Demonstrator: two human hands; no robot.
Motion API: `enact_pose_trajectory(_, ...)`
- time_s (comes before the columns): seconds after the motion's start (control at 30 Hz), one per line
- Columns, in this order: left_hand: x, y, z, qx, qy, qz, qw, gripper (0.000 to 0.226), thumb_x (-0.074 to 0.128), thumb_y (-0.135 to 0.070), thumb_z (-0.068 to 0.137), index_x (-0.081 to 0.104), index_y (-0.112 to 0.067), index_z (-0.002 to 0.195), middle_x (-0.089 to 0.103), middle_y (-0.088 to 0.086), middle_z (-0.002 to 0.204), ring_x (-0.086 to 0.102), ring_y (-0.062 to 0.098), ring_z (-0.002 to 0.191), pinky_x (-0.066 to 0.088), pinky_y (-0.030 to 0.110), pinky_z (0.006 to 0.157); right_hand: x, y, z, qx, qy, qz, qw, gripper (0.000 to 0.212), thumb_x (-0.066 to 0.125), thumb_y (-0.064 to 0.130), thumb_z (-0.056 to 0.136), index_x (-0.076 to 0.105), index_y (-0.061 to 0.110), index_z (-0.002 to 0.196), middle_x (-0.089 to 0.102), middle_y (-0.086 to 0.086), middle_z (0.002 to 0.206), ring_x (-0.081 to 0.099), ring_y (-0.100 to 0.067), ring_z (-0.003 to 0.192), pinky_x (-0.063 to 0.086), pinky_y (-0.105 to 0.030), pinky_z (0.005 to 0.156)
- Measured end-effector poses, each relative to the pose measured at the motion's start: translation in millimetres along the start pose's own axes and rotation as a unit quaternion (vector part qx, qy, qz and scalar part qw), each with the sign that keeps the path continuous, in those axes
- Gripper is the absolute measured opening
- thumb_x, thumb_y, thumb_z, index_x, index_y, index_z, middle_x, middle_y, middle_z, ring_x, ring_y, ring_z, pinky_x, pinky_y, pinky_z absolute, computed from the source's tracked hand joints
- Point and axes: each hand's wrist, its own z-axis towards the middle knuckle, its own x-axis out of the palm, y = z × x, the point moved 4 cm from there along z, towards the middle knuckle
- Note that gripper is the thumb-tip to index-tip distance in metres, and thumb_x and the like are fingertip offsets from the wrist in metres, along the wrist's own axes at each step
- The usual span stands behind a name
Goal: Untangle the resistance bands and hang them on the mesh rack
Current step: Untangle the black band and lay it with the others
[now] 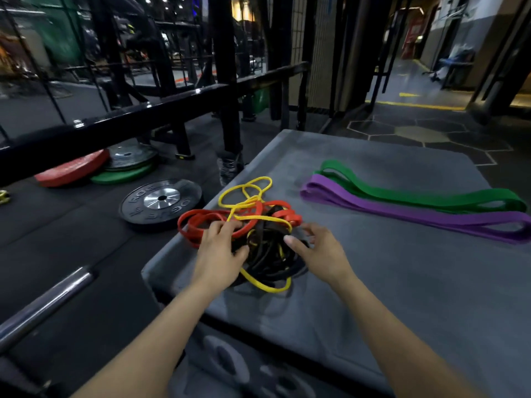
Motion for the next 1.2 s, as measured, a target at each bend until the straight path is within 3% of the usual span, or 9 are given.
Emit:
enact_pose_trajectory(0.2, 2, 12, 6, -0.021, 0.027, 0.026, 0.999, 0.058, 0.066, -0.024, 0.081, 0.042, -0.019, 0.133, 0.037, 0.005, 0.131, 0.033, 0.025, 0.125, 0.032, 0.037, 0.104, 38, 14, 2, -0.033, 0.038, -0.123, 0.991, 0.076, 0.068, 0.054, 0.074, 0.04, 0.015, 0.132, 0.047, -0.006, 0.133, 0.041, -0.026, 0.126, 0.04, -0.039, 0.101)
enact_pose_trajectory(0.3, 6, 20, 2, -0.054, 0.086, 0.033, 0.994, 0.066, 0.065, -0.023, 0.081, 0.033, -0.021, 0.138, 0.027, 0.004, 0.136, 0.029, 0.027, 0.128, 0.03, 0.033, 0.104, 48, 22, 2, -0.045, 0.025, -0.198, 0.979, 0.079, 0.061, 0.063, 0.074, 0.038, 0.015, 0.132, 0.045, -0.007, 0.134, 0.037, -0.03, 0.124, 0.037, -0.042, 0.101)
enact_pose_trajectory(0.4, 8, 26, 2, -0.076, 0.101, -0.01, 0.992, 0.064, 0.066, -0.022, 0.082, 0.035, -0.019, 0.138, 0.028, 0.003, 0.137, 0.037, 0.025, 0.126, 0.039, 0.032, 0.099, 56, 25, 2, -0.029, 0.015, -0.252, 0.967, 0.081, 0.054, 0.07, 0.072, 0.041, 0.014, 0.129, 0.046, -0.008, 0.132, 0.038, -0.032, 0.122, 0.035, -0.043, 0.101)
enact_pose_trajectory(0.57, 4, 32, 4, -0.099, 0.074, -0.062, 0.99, 0.059, 0.068, -0.009, 0.076, 0.045, -0.019, 0.13, 0.035, 0.0, 0.13, 0.046, 0.018, 0.116, 0.046, 0.027, 0.087, 59, 37, 10, 0.004, -0.019, -0.269, 0.963, 0.057, 0.063, 0.041, 0.076, 0.044, 0.009, 0.119, 0.053, -0.012, 0.124, 0.041, -0.033, 0.12, 0.037, -0.043, 0.097)
enact_pose_trajectory(0.67, 2, 32, 4, -0.104, 0.064, -0.088, 0.989, 0.055, 0.068, -0.003, 0.075, 0.05, -0.022, 0.124, 0.036, -0.003, 0.124, 0.045, 0.015, 0.114, 0.043, 0.022, 0.077, 59, 38, 14, 0.022, -0.017, -0.243, 0.97, 0.049, 0.066, 0.03, 0.076, 0.046, 0.009, 0.115, 0.058, -0.012, 0.116, 0.047, -0.032, 0.117, 0.042, -0.042, 0.093)
enact_pose_trajectory(0.8, 3, 34, 2, -0.113, 0.034, -0.105, 0.987, 0.056, 0.068, 0.001, 0.072, 0.05, -0.017, 0.122, 0.039, 0.001, 0.12, 0.049, 0.015, 0.105, 0.049, 0.027, 0.083, 59, 37, 13, 0.027, -0.03, -0.18, 0.983, 0.037, 0.066, 0.022, 0.076, 0.051, 0.015, 0.109, 0.065, -0.006, 0.106, 0.057, -0.029, 0.105, 0.045, -0.035, 0.085)
enact_pose_trajectory(0.97, -11, 40, 9, -0.1, -0.065, -0.154, 0.981, 0.04, 0.06, 0.01, 0.071, 0.058, -0.02, 0.097, 0.058, 0.008, 0.098, 0.057, 0.018, 0.083, 0.053, 0.032, 0.076, 39, 32, 25, 0.042, -0.069, 0.021, 0.996, 0.029, 0.066, 0.013, 0.074, 0.061, 0.015, 0.103, 0.066, -0.007, 0.1, 0.061, -0.027, 0.099, 0.048, -0.033, 0.083)
enact_pose_trajectory(1.1, -29, 39, 6, -0.077, -0.118, -0.109, 0.984, 0.025, 0.059, 0.006, 0.079, 0.064, -0.014, 0.094, 0.049, -0.001, 0.1, 0.052, 0.002, 0.072, 0.039, 0.013, 0.068, 23, 26, 32, 0.025, -0.112, 0.144, 0.983, 0.013, 0.064, 0.005, 0.072, 0.062, 0.013, 0.082, 0.067, -0.008, 0.082, 0.066, -0.026, 0.081, 0.054, -0.037, 0.076)
enact_pose_trajectory(1.2, -30, 37, 2, -0.052, -0.097, -0.096, 0.989, 0.032, 0.054, 0.012, 0.078, 0.064, -0.018, 0.085, 0.047, -0.002, 0.1, 0.051, 0.004, 0.078, 0.038, 0.012, 0.073, 19, 25, 39, 0.009, -0.136, 0.194, 0.971, 0.011, 0.061, 0.008, 0.068, 0.064, 0.012, 0.079, 0.069, -0.007, 0.076, 0.066, -0.025, 0.074, 0.054, -0.038, 0.07)
